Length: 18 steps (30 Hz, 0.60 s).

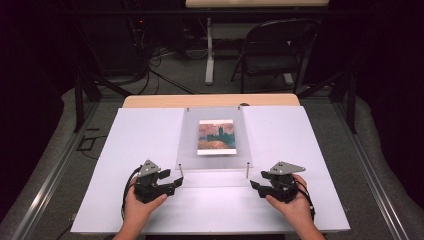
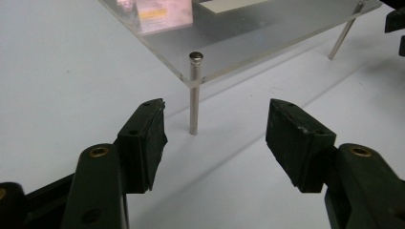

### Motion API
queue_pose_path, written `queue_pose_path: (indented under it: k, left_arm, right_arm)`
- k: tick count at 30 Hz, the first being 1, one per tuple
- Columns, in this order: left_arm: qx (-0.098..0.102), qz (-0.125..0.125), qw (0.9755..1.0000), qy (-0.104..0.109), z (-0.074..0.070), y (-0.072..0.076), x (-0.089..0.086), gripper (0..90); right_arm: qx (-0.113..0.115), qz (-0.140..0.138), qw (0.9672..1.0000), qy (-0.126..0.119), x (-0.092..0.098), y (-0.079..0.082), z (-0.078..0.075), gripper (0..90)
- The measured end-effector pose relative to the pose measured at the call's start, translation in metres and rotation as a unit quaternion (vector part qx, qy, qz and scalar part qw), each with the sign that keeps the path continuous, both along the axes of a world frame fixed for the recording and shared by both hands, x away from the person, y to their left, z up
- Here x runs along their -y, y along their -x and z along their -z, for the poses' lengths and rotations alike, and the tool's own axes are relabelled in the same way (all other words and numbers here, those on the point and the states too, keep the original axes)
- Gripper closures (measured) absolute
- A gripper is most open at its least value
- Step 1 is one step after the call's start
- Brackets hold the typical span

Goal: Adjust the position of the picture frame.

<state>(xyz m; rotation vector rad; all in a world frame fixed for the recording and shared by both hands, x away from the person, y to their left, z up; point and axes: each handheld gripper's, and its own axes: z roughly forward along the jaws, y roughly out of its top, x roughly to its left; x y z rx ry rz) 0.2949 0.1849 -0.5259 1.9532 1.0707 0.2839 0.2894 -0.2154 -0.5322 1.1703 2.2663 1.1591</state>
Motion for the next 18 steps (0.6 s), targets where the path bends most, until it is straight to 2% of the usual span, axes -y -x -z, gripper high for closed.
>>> queue_pose_path:
  k: [3,5,9,13,18]
  left_arm:
    - [0.002,0.000,1.0000,-0.003,-0.005,0.004,-0.005,38.0]
    - [0.003,0.001,1.0000,0.006,-0.008,0.004,-0.007,37.4]
    - [0.009,-0.001,0.9999,0.012,-0.016,0.001,-0.011,37.3]
    - [0.019,-0.008,0.9997,0.016,-0.025,-0.008,-0.017,37.6]
    - [0.031,-0.015,0.9993,0.017,-0.036,-0.028,-0.022,39.1]
  right_arm:
    - [0.003,-0.004,1.0000,-0.001,0.001,0.004,-0.006,44.0]
    - [0.005,-0.001,1.0000,0.007,0.004,0.007,-0.010,42.8]
    - [0.017,0.000,0.9999,-0.003,0.011,0.007,-0.021,41.8]
    - [0.024,0.005,0.9997,0.005,0.018,-0.002,-0.030,39.0]
    - [0.016,0.013,0.9997,-0.016,0.026,-0.021,-0.040,38.1]
